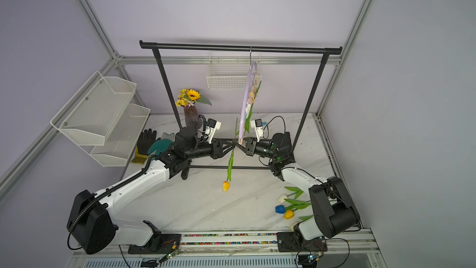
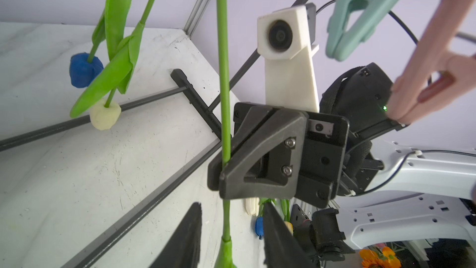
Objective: Dry the flowers on a clothes hanger
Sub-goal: Pick up the flower at the center of the board, then open the clamp at the hanger.
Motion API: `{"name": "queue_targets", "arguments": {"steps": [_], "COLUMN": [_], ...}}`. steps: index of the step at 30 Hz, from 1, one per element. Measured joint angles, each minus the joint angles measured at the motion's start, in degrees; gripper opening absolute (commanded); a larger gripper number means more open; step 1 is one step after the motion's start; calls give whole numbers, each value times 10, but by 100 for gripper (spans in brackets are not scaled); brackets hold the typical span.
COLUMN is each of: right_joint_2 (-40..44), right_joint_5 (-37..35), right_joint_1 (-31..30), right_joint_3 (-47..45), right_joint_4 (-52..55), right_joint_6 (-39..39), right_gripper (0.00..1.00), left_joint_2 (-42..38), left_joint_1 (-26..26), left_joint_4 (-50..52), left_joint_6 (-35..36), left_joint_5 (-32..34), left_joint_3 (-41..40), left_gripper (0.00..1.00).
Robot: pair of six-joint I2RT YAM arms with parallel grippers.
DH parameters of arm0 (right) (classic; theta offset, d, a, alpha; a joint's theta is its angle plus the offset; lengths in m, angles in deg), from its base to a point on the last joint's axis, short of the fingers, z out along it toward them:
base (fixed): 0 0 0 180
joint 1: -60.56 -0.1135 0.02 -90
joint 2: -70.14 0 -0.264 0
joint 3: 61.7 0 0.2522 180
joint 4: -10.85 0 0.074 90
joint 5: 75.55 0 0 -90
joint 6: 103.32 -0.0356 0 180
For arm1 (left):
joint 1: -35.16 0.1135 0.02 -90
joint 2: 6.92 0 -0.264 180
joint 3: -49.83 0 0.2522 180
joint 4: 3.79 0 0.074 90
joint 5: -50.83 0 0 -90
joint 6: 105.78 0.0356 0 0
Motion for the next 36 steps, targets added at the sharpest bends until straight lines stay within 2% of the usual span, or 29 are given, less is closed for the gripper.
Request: {"name": "queue_targets", "arguments": {"steps": [6,11,18,21,27,36], "right_joint_2": [70,125,138,142,122,24], "right_joint_5": [-110,-232,-411,-460,-528,-546], "right_joint_1": [0,0,0,0,0,4], "right_joint_3": [3,10,117,153,235,365], "right_joint_4": [202,332,501,529,551,550], "right_joint_6": [126,187,229,241,260,281], "right_gripper": [0,0,0,0,0,0], "left_joint_2": [0,0,10,36,114,188], "left_joint_1": [19,38,64,67,70,72], "left_joint_4": [8,18,28,32,75,137], "left_joint_6": [29,56,79,90,93,96], "left_joint_5": [31,51,54,53,47,-4], "left_joint_3": [31,70,143,184,271,382], "left_gripper": [60,61,63,68,71,71]}}
